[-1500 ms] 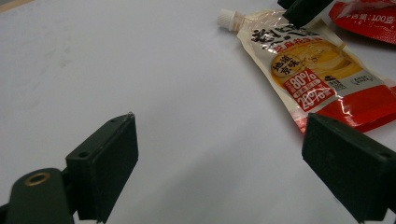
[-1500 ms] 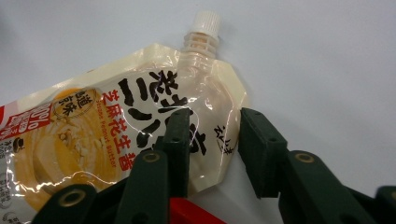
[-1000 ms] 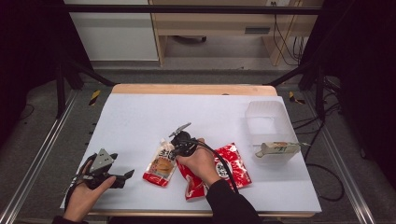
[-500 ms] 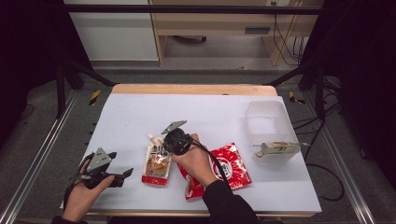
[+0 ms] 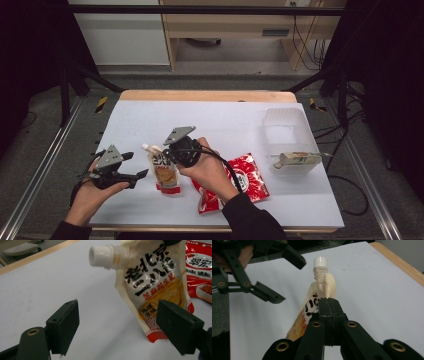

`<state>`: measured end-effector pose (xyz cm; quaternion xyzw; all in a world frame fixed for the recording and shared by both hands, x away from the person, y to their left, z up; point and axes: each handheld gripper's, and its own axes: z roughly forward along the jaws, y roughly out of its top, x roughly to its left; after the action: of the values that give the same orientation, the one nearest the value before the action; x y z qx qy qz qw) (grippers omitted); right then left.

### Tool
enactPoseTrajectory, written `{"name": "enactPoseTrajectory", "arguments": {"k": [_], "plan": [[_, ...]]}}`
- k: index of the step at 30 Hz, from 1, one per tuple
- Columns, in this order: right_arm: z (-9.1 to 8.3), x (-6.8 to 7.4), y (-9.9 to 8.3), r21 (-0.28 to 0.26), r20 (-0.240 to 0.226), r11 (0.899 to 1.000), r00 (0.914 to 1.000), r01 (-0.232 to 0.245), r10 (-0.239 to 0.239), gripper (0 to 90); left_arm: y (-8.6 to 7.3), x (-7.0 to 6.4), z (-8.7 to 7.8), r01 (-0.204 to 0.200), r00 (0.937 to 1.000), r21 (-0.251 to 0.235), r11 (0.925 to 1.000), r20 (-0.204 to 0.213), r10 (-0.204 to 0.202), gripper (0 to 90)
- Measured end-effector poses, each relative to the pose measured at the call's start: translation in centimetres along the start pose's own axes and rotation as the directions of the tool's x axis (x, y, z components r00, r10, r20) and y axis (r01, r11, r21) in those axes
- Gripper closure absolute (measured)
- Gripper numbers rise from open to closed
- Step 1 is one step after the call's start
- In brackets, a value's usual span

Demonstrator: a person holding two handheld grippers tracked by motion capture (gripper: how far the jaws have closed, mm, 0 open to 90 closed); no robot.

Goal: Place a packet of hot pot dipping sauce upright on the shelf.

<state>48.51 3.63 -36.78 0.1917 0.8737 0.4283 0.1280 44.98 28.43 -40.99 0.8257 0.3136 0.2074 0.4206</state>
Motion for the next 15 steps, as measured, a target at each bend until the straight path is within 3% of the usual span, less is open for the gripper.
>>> {"name": "enactPoseTrajectory", "arguments": {"k": [4,6,8,12,15], "plan": [[-0.4,0.4,0.3,0.003,-0.013,0.999,0.9992,0.037,-0.037,90.0,1.2,0.4,0.4,0.007,0.9998,-0.023,0.9997,0.019,-0.006,17.4],[-0.7,0.5,0.4,-0.002,-0.023,0.998,0.9978,0.063,-0.063,90.0,1.8,0.5,0.4,0.022,0.9987,-0.046,0.9987,0.047,-0.02,18.1],[-0.9,0.7,0.4,-0.007,-0.035,0.997,0.9963,0.078,-0.078,90.0,2.4,0.4,0.3,0.012,0.9973,-0.057,0.9983,0.072,-0.008,19.6],[-1.4,0.9,0.4,-0.018,-0.06,0.993,0.9916,0.114,-0.114,90.0,3.2,0.3,0.2,0.018,0.9929,-0.069,0.9975,0.119,-0.009,27.8],[-1.6,1.0,0.3,-0.014,-0.065,0.992,0.9904,0.122,-0.122,90.0,3.5,0.0,0.4,-0.024,0.99,-0.052,0.9984,0.138,0.031,36.4]]}}
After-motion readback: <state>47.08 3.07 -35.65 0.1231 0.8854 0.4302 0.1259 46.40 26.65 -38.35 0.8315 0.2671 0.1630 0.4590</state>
